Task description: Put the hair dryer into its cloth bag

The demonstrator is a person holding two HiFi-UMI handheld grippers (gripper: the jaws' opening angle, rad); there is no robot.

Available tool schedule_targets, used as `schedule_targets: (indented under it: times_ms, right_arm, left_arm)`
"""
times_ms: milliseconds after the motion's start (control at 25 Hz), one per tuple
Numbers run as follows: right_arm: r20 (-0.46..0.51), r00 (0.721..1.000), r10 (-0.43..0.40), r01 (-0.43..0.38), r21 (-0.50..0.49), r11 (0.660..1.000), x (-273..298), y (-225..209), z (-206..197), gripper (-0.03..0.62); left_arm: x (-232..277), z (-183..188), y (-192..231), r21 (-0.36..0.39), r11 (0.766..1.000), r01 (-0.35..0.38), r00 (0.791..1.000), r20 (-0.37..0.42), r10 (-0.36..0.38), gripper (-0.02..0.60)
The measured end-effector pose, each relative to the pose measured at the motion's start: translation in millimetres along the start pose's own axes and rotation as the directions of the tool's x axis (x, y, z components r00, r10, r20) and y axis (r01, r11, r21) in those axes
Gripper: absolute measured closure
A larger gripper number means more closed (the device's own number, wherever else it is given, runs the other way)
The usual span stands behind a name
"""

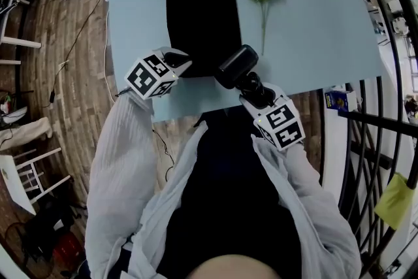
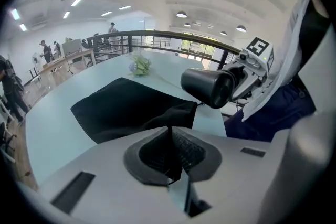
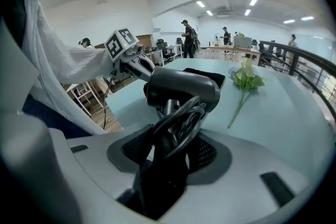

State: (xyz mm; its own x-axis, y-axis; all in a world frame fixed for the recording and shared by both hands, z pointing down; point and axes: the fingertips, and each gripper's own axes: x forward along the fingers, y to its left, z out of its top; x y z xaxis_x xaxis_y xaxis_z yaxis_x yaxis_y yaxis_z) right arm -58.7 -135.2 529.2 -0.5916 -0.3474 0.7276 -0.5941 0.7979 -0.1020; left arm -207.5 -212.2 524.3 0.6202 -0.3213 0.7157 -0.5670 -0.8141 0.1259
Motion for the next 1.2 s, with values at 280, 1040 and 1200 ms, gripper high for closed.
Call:
schedule_targets:
  times_ms: [280,1040,1200]
  right_arm:
    - [-0.006,0.999,0.053,-0.053,-0.044,0.998,-13,30,-7,0.391]
    - [-0.054,0.996,0.076,-0.077,-0.023,0.997,14,24,-19,0.391]
    - [-0.064,0.996,0.065,-0.064,0.014,0.998,27,11,-15,0.391]
  left_arm:
    - [2,41,-10,-0.049,0.999,-0.023,0.99,0.139,0.03,0.548]
    - [-5,56,-58,0.066,0.996,0.056,0.985,0.16,-0.066,0.548]
    - [-11,57,-65,0.051,0.996,0.073,0.98,0.181,-0.081,0.548]
